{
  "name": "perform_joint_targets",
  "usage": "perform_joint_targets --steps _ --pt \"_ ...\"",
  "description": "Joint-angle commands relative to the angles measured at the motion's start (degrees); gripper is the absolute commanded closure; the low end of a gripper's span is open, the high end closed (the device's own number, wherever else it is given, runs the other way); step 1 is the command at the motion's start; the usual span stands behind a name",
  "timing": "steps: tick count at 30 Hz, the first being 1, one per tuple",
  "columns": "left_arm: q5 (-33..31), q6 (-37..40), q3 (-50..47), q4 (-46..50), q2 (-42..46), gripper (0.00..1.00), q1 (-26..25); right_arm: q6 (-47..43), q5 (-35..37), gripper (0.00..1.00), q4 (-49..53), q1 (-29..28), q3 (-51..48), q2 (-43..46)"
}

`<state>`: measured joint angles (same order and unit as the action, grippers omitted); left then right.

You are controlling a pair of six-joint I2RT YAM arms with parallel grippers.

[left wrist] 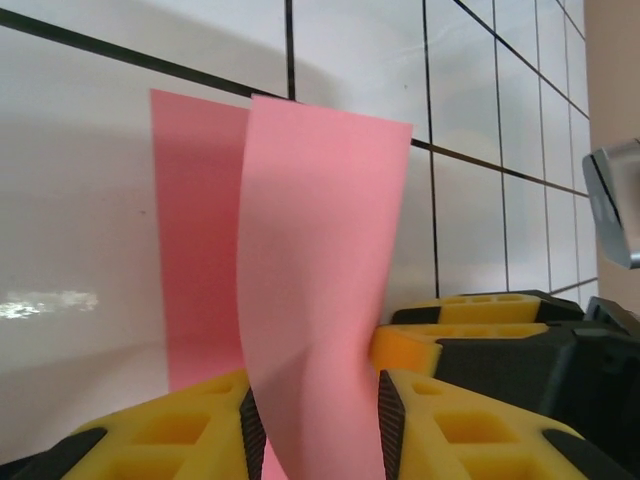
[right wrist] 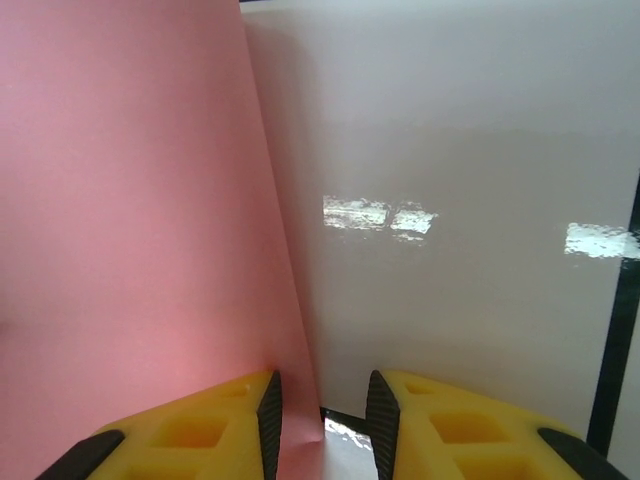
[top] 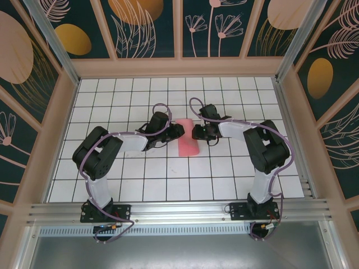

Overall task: Fold a paper plane with a square sheet of paper (pick it up from the middle)
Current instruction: Fold the square sheet of paper in half at the center of the table.

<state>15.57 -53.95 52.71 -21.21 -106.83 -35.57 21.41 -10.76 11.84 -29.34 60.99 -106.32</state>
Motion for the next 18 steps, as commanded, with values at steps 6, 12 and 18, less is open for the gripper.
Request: perform_joint_targets --steps 6,12,18 --pt "5.07 -3.51 -1.51 -5.25 -0.27 0.73 0.49 2.94 -1.30 0.62 -2.45 1.40 -3.25 4.10" --pt "7.88 -5.55 -1.46 -7.60 0.96 0.92 0.47 6.55 -3.42 0.54 -5.79 3.14 -7.42 11.77" --pt "8.06 -5.21 -1.49 -5.70 3.03 0.98 0.47 8.38 -5.15 0.55 -6.94 3.99 -11.39 15.73"
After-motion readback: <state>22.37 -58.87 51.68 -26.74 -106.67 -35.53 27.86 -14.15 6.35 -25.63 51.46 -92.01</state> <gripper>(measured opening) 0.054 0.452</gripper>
